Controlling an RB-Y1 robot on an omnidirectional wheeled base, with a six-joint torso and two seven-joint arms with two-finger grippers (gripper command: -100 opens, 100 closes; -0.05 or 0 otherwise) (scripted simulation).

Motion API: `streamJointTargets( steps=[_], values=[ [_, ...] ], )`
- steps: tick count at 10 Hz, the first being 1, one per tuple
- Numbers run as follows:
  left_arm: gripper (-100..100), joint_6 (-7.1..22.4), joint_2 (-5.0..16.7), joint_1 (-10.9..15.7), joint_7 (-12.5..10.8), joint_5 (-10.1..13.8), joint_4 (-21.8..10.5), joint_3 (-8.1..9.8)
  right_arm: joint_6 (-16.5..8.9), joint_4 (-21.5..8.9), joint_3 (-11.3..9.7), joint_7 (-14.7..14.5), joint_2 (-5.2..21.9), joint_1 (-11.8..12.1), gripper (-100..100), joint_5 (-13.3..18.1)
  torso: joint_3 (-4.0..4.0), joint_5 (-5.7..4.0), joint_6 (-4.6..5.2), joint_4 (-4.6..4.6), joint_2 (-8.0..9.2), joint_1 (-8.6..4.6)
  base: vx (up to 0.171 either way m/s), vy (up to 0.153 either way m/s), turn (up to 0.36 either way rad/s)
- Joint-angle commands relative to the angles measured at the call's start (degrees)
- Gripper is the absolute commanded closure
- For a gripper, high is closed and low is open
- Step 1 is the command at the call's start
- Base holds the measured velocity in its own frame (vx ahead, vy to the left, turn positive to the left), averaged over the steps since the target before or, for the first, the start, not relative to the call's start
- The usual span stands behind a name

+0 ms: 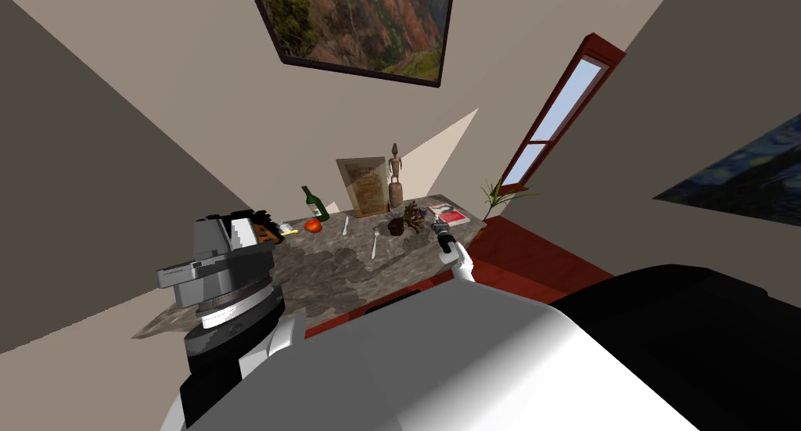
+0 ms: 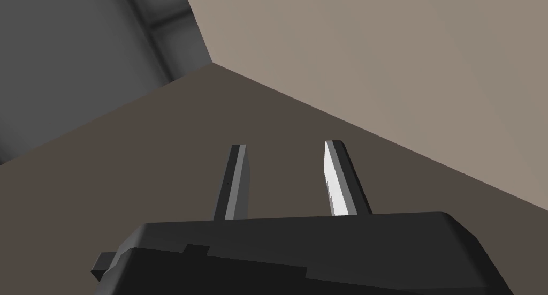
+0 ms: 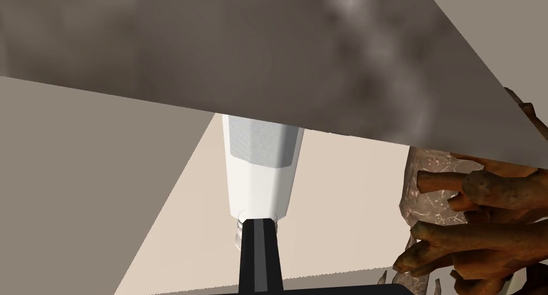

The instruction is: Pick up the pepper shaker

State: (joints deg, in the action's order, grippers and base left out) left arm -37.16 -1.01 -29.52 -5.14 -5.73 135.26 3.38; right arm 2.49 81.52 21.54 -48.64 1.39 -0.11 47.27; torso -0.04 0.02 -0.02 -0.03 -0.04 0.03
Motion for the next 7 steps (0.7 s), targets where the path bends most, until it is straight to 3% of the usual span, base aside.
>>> streamJointTargets(
  steps=[1, 2, 3, 6, 7],
  values=[
    [0, 0.0, 0.0, 0.0, 0.0, 0.0, 0.0, 0.0, 0.0, 0.0, 0.0, 0.0, 0.0, 0.0, 100, 0.0, 0.0, 0.0, 0.0, 0.0, 0.0, 0.0, 0.0, 0.0, 0.0],
    [0, 0.0, 0.0, 0.0, 0.0, 0.0, 0.0, 0.0, 0.0, 0.0, 0.0, 0.0, 0.0, 0.0, 0, 0.0, 0.0, 0.0, 0.0, 0.0, 0.0, 0.0, 0.0, 0.0, 0.0],
    [0, 0.0, 0.0, 0.0, 0.0, 0.0, 0.0, 0.0, -0.6, 0.7, 0.1, 0.2, 2.1, 0.9, -100, 0.1, 0.0, 0.0, 0.0, 0.0, -0.01, 0.0, -0.033, 0.015, 0.052],
    [0, 0.0, 0.0, 0.0, 0.0, 0.0, 0.0, 0.0, -1.9, 2.2, 0.3, 0.8, 4.2, 2.9, -100, 0.4, 0.17, 0.01, 0.0, 0.06, 0.31, 0.06, -0.078, 0.024, 0.058],
    [0, 0.0, 0.0, 0.0, 0.0, 0.0, 0.0, 0.0, -3.0, 3.4, 0.4, 1.3, 5.1, 4.7, -100, 0.5, 0.2, 0.02, 0.01, 0.08, 0.34, 0.08, -0.101, 0.061, 0.1]
  ],
)
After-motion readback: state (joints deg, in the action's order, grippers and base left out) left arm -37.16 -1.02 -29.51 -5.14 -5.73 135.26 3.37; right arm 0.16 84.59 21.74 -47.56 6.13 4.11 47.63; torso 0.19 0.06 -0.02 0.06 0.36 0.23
